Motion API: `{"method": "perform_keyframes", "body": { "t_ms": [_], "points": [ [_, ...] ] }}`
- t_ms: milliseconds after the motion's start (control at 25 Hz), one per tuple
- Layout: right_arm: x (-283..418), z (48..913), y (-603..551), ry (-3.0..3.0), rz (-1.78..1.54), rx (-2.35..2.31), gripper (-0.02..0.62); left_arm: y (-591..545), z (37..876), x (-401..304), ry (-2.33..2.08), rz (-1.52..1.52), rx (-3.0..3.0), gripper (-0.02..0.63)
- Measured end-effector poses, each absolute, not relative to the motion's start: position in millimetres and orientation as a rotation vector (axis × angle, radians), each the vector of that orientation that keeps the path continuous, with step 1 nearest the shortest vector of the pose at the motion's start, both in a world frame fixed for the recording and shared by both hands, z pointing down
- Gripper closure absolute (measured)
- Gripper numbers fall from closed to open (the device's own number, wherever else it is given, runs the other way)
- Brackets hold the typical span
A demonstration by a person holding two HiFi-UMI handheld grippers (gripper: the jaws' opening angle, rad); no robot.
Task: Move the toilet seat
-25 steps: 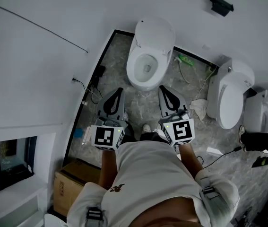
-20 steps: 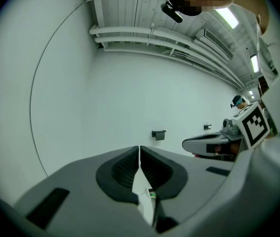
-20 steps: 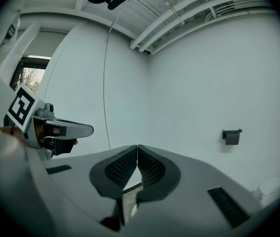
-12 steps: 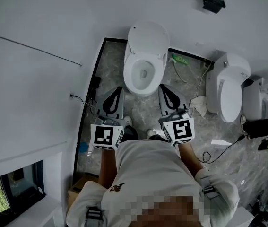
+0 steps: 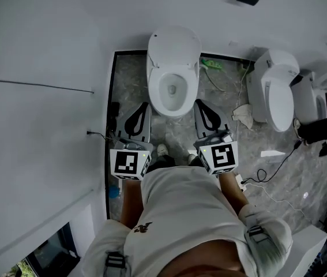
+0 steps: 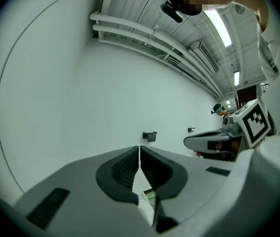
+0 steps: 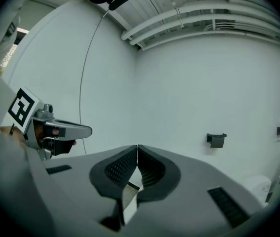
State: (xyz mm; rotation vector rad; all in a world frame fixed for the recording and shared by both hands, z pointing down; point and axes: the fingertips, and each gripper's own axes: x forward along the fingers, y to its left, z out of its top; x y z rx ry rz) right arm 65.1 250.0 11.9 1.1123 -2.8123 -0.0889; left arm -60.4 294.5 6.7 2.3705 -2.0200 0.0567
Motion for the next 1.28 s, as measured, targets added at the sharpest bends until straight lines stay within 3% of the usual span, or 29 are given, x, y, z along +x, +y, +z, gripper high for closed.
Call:
{"method": "perform_keyframes", "body": {
  "t_ms": [680, 1280],
  "points": [
    [53, 38, 218, -2.670, 0.006, 1.282, 0.575, 240, 31, -89, -1.842, 0.096, 2.440, 0.577],
    [50, 73, 100, -2.654, 0.084, 1.243, 0.574, 132, 72, -89, -1.837, 0.197, 2.389, 0.577]
  ]
}}
